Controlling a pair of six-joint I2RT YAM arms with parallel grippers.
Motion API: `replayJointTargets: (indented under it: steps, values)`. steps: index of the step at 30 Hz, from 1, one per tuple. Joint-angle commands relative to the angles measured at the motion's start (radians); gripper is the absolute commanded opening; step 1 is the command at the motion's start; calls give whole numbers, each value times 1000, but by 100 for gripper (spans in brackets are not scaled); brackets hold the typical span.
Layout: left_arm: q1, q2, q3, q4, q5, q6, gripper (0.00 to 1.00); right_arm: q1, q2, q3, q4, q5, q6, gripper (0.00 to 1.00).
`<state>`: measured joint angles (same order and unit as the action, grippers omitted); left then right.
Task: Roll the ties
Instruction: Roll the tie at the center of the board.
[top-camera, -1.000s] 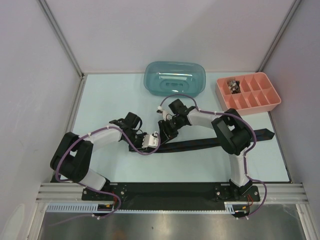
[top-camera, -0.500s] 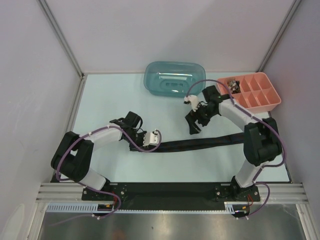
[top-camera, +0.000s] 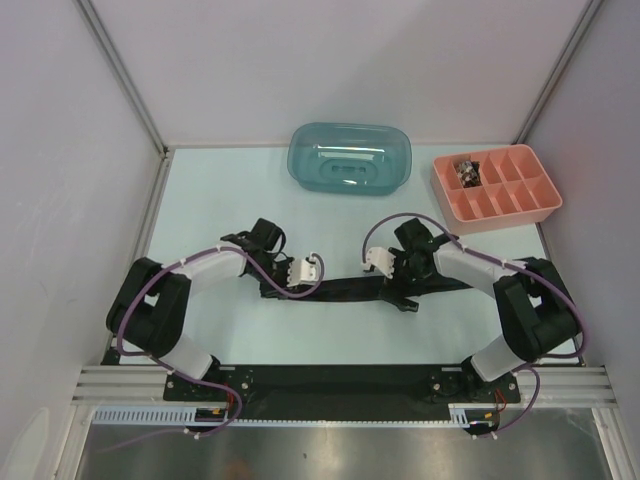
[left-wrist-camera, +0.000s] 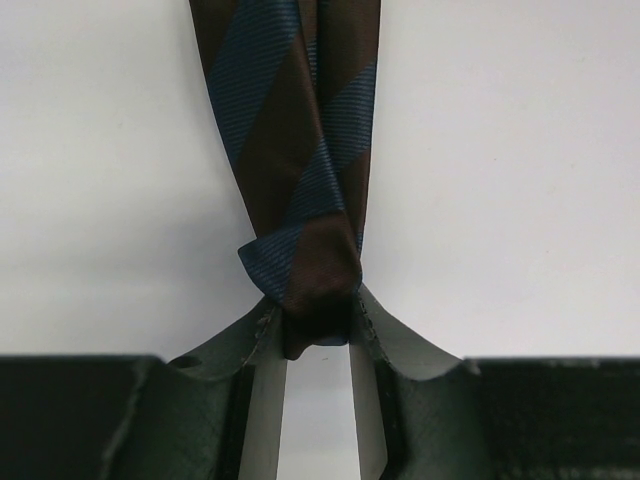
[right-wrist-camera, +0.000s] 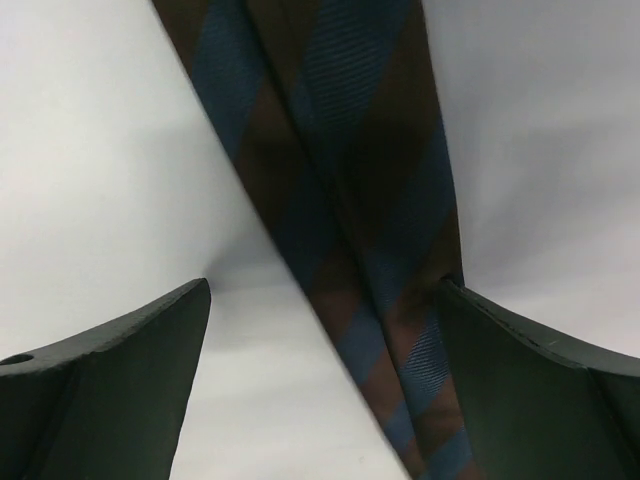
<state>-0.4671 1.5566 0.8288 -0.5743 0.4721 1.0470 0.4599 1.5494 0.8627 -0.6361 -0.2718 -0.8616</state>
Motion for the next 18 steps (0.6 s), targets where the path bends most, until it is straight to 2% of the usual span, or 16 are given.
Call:
replayJointTargets:
  steps: [1,2,3,6,8,12,18]
  values:
    - [25,8,46,2,-7,13,32,34,12,-59,191,124,-11,97]
    - [30,11,58,1,-4,10,31,33,27,-65,240,138,-10,95]
    - [33,13,64,-1,-6,13,31,30,38,-62,260,163,-10,86]
    - [45,2,75,-7,-3,18,30,10,73,-39,294,167,-11,71]
    - [50,-13,78,-15,3,30,30,-7,84,-8,276,151,-17,66]
    - [50,-64,49,-22,13,67,29,-9,31,-27,237,109,-39,48]
    - [50,-95,0,-15,49,105,26,28,-101,-140,184,56,-82,38]
